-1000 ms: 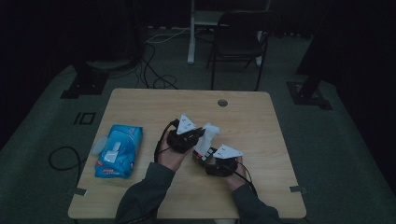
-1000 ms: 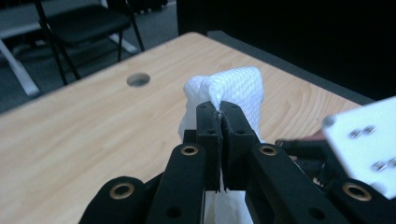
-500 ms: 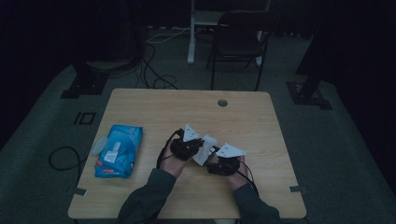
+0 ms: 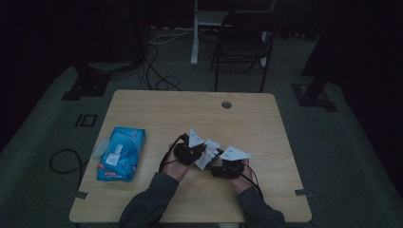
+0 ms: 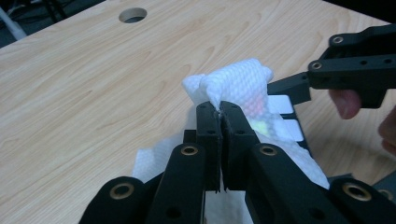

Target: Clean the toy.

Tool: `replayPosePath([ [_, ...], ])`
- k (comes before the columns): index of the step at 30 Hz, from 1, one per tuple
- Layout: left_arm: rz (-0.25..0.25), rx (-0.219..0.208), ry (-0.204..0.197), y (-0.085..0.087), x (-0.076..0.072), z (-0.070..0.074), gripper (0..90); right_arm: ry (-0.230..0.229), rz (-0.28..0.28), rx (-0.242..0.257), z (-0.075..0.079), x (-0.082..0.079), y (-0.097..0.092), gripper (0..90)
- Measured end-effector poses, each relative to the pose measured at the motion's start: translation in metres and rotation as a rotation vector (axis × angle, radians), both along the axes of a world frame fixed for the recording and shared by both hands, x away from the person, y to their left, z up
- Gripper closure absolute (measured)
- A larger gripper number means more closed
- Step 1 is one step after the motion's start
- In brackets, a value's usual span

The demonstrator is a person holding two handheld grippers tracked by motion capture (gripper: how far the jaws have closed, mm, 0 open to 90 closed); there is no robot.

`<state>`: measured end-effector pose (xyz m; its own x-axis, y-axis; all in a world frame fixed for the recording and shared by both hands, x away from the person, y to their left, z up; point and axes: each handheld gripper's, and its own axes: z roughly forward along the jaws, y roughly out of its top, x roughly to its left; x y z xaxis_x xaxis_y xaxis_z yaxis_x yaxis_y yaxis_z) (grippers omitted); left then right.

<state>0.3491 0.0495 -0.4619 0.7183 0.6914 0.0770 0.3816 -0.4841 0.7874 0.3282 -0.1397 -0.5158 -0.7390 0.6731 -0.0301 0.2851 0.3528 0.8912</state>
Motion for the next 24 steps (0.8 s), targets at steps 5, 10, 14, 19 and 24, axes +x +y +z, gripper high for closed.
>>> replayPosePath([
  [5,0.008,0.008,-0.001,0.002,0.001,-0.001,88.0,-0.003,0.004,-0.002,0.000,0.000,0.000,34.8],
  [10,0.007,0.007,0.004,0.001,0.002,-0.003,88.0,-0.012,0.012,-0.024,-0.001,-0.003,0.004,34.8],
  [14,-0.001,0.018,0.001,-0.001,0.001,-0.004,88.0,-0.009,0.022,-0.029,-0.002,-0.004,0.008,34.8],
  [19,-0.011,0.012,-0.006,-0.002,-0.001,-0.004,87.9,-0.006,0.024,-0.023,-0.002,-0.004,0.007,34.8],
  [24,-0.038,0.014,-0.012,-0.008,-0.006,-0.006,88.0,-0.001,0.020,-0.021,-0.002,-0.003,0.007,34.8],
])
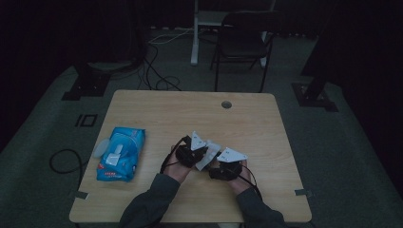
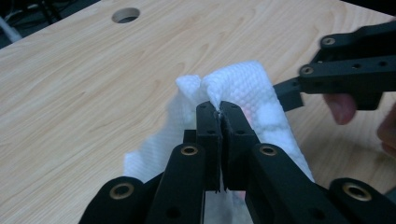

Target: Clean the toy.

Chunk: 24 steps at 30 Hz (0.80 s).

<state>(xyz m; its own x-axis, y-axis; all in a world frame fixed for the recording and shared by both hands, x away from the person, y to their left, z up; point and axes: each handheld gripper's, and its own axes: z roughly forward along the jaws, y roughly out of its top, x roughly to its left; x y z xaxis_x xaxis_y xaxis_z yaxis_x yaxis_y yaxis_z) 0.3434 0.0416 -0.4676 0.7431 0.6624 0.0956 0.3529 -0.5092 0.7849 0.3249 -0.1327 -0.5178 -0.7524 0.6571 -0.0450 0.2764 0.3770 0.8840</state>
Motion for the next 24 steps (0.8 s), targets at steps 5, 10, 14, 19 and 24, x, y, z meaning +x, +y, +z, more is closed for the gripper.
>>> replayPosePath([
  [5,-0.034,-0.002,-0.002,-0.004,-0.003,0.000,87.9,0.001,0.003,0.002,0.000,0.000,0.000,34.8],
  [10,-0.033,0.025,-0.020,-0.002,0.000,0.001,88.0,-0.007,0.009,-0.002,0.001,-0.001,0.000,34.8],
  [14,0.001,0.027,-0.019,0.006,0.008,0.001,88.0,-0.007,0.016,-0.003,0.001,-0.002,0.002,34.8],
  [19,0.041,0.016,-0.014,0.011,0.014,0.001,87.9,-0.006,0.030,0.005,0.002,-0.003,0.003,34.8],
  [24,0.036,-0.001,-0.012,0.009,0.012,0.000,88.0,-0.003,0.034,0.002,0.001,-0.004,0.004,34.8],
])
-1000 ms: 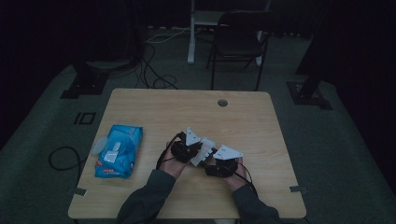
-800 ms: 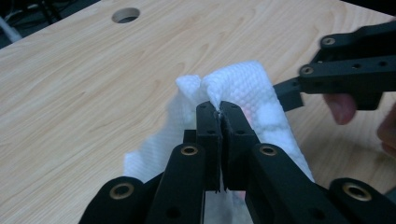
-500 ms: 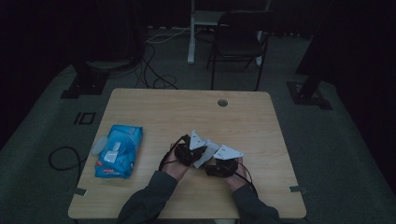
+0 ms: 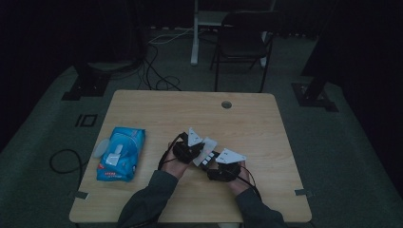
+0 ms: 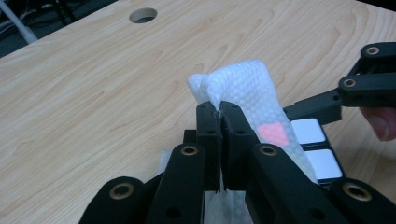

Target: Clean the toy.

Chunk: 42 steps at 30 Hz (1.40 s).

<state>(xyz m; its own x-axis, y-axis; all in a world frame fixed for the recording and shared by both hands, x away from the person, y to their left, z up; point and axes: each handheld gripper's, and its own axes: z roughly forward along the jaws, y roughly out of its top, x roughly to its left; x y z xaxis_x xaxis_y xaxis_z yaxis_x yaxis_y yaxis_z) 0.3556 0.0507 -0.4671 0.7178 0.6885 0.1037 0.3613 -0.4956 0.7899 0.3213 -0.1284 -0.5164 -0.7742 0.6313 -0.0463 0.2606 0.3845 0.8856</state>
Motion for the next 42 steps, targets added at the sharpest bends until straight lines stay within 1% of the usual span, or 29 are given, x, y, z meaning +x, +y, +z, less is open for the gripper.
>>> replayPosePath([
  [1,-0.011,-0.004,0.002,-0.001,-0.001,0.000,87.9,0.001,-0.002,-0.001,0.000,0.000,0.000,34.8],
  [2,-0.015,0.002,-0.004,-0.003,-0.002,0.000,88.0,0.002,-0.003,0.001,0.000,0.000,0.000,34.8],
  [5,-0.034,0.000,0.004,-0.006,-0.004,-0.001,87.9,0.002,-0.006,0.000,-0.001,0.001,-0.001,34.8],
  [10,-0.067,0.004,0.004,-0.014,-0.010,-0.002,87.9,0.001,-0.012,-0.004,-0.001,0.002,-0.001,34.8],
  [17,-0.109,-0.011,0.015,-0.021,-0.017,0.000,87.9,0.001,-0.015,0.001,-0.001,0.002,-0.002,34.8],
  [19,-0.124,-0.008,0.016,-0.022,-0.018,0.000,87.9,0.002,-0.016,0.001,-0.001,0.002,-0.002,34.8],
  [21,-0.144,-0.017,0.029,-0.023,-0.017,0.000,87.9,0.000,-0.016,0.000,-0.001,0.002,-0.002,34.8],
  [23,-0.152,-0.019,0.026,-0.023,-0.018,0.000,87.9,0.000,-0.016,0.000,-0.001,0.002,-0.002,34.8],
  [25,-0.151,-0.033,0.027,-0.022,-0.017,-0.001,87.9,0.000,-0.016,0.001,-0.001,0.002,-0.002,34.8],
  [28,-0.134,-0.030,0.017,-0.020,-0.016,-0.001,87.9,-0.001,-0.013,0.001,-0.001,0.001,-0.002,34.8],
  [30,-0.122,-0.033,0.017,-0.016,-0.014,-0.001,87.9,-0.003,-0.012,0.003,-0.001,0.001,-0.002,34.8],
  [34,-0.086,-0.025,0.006,-0.008,-0.012,0.000,87.9,-0.006,-0.016,0.003,0.000,0.001,-0.003,34.8],
  [36,-0.068,-0.032,0.008,-0.001,-0.011,0.000,87.9,-0.008,-0.018,0.006,0.001,0.001,-0.004,34.8],
  [38,-0.046,-0.027,0.005,0.005,-0.009,0.000,87.9,-0.009,-0.019,0.006,0.001,0.002,-0.005,34.8],
  [42,-0.010,-0.031,0.010,0.013,-0.007,0.000,87.9,-0.015,-0.021,0.007,0.002,0.002,-0.005,34.8],
])
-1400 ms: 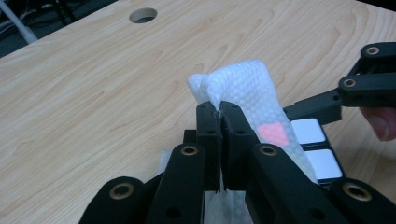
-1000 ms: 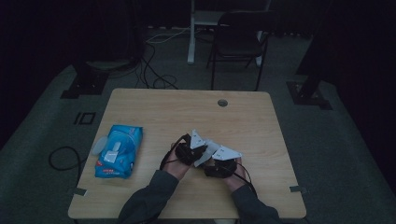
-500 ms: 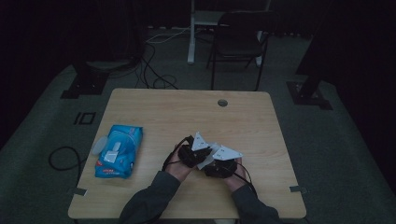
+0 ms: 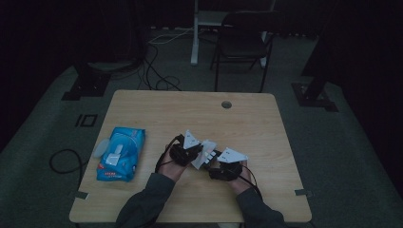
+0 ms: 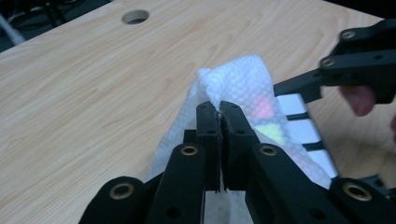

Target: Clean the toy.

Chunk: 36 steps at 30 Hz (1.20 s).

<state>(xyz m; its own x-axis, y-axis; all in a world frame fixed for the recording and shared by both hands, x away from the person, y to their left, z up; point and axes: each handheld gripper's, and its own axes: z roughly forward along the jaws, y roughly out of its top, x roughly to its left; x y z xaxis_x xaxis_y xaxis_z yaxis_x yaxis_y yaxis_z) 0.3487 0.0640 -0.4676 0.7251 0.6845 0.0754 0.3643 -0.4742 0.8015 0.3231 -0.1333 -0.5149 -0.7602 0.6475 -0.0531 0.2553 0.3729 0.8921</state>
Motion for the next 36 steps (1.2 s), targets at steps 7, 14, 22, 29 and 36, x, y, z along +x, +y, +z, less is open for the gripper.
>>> replayPosePath([
  [7,-0.022,0.006,-0.002,-0.003,-0.004,-0.001,88.0,0.005,-0.007,-0.005,-0.001,0.001,-0.001,34.8],
  [14,-0.069,0.008,0.002,-0.012,-0.010,0.000,87.9,0.003,-0.007,-0.007,-0.001,0.001,-0.001,34.8],
  [22,-0.136,-0.005,0.010,-0.025,-0.022,0.000,87.9,0.005,-0.007,-0.005,-0.001,0.001,0.000,34.8],
  [29,-0.152,0.004,-0.006,-0.025,-0.028,0.002,87.9,0.002,-0.013,0.002,0.000,0.001,-0.003,34.8],
  [36,-0.082,-0.020,-0.002,-0.003,-0.023,0.000,88.0,0.003,-0.012,0.001,0.001,0.001,-0.004,34.8],
])
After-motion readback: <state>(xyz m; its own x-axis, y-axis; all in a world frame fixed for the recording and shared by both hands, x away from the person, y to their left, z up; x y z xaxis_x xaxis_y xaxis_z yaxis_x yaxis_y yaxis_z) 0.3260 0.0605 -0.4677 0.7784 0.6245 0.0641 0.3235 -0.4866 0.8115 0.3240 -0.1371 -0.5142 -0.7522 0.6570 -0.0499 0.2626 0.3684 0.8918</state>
